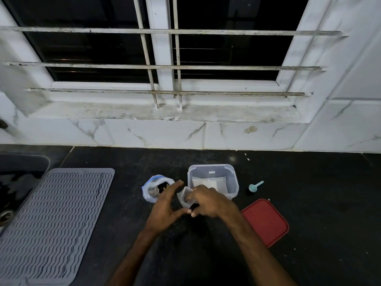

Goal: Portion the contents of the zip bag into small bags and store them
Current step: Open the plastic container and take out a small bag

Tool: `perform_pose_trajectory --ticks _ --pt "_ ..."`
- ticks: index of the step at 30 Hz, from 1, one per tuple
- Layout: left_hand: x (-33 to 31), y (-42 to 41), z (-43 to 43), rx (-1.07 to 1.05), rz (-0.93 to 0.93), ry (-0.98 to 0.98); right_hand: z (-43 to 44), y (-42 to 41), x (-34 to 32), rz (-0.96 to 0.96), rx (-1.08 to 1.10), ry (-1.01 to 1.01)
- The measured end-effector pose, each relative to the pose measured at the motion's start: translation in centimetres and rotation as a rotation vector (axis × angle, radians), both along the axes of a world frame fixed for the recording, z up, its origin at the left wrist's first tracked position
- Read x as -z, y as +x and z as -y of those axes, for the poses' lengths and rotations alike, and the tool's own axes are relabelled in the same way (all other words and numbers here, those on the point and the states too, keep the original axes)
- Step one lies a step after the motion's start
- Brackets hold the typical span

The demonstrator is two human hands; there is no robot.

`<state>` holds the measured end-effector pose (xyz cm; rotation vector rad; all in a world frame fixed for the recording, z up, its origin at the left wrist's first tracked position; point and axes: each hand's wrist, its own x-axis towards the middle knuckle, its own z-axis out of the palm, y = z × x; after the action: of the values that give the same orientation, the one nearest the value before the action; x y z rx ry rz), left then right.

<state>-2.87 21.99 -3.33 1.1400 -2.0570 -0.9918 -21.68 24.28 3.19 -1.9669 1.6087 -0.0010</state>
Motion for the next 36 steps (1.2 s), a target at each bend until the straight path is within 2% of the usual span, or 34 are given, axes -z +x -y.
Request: perform_pose_trajectory --ticks 5,11,15,21,29,33,36 --pt "-0.1 -0.8 -1.5 -0.032 -0.03 0.037 -0.2 0.2 1.3 0.046 -0.047 0.038" --pt "2.0 -2.0 -3.5 -0.159 -0.06 0.161 -0.2 -1.4 0.3 0.115 -0.008 -0.098" --pt "3.3 -3.6 -4.5 -0.225 -0.042 0.219 -0.1 -5.1 -0.7 0.334 0.164 -0.233" --pt "3.7 -5.4 -4.5 -0.248 0.102 0.249 -0.4 -11.8 1.2 0.452 0.588 -0.448" --pt "3.7 -5.5 -4.3 -0.249 0.052 0.372 0.3 -18.0 7.5 0.172 0.791 -0.34" --pt "3.5 -4.3 -4.7 -0.275 0.019 0.374 0.3 -19.8 9.2 -0.119 0.684 -0.193" --pt "2.2 -2.8 -4.7 -0.376 -0.004 0.204 -0.2 -20.1 9.4 -0.355 0.553 -0.044"
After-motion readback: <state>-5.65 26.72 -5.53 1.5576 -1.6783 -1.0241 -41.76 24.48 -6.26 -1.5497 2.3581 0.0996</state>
